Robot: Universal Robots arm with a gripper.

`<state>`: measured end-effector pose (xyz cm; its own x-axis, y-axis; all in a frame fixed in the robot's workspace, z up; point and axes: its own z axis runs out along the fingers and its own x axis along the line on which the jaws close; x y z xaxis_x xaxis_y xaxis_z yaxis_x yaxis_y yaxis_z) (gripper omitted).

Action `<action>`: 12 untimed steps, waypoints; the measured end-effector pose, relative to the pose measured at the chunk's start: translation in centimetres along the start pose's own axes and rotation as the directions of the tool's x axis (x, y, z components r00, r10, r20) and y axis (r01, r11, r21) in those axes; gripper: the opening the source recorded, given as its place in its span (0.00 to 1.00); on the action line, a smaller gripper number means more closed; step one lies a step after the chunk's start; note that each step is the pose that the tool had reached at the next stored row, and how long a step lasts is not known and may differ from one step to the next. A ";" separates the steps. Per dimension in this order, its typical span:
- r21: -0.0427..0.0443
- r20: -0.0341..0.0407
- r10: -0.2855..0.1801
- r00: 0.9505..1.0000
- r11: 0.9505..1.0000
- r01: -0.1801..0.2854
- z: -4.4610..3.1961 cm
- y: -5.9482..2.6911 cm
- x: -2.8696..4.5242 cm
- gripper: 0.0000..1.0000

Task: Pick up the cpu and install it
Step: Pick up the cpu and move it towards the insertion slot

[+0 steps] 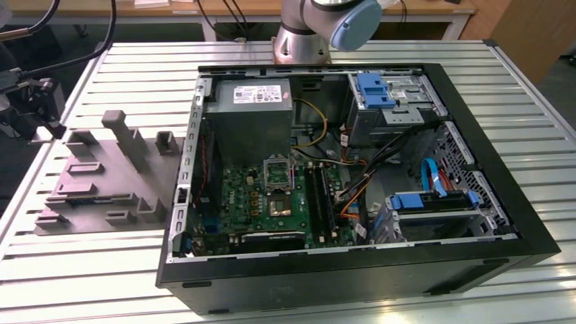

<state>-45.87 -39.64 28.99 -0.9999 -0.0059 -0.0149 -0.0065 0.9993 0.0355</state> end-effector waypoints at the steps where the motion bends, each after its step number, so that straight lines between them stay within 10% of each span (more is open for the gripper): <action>1: 0.000 0.000 0.000 1.000 1.000 0.000 -0.09 0.00 0.00 0.47; 12: 0.000 0.000 0.000 1.000 1.000 0.000 -0.85 0.03 -0.01 0.47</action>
<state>-45.87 -39.64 29.84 -0.9999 -0.0060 -0.0149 -0.0065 0.9993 0.0355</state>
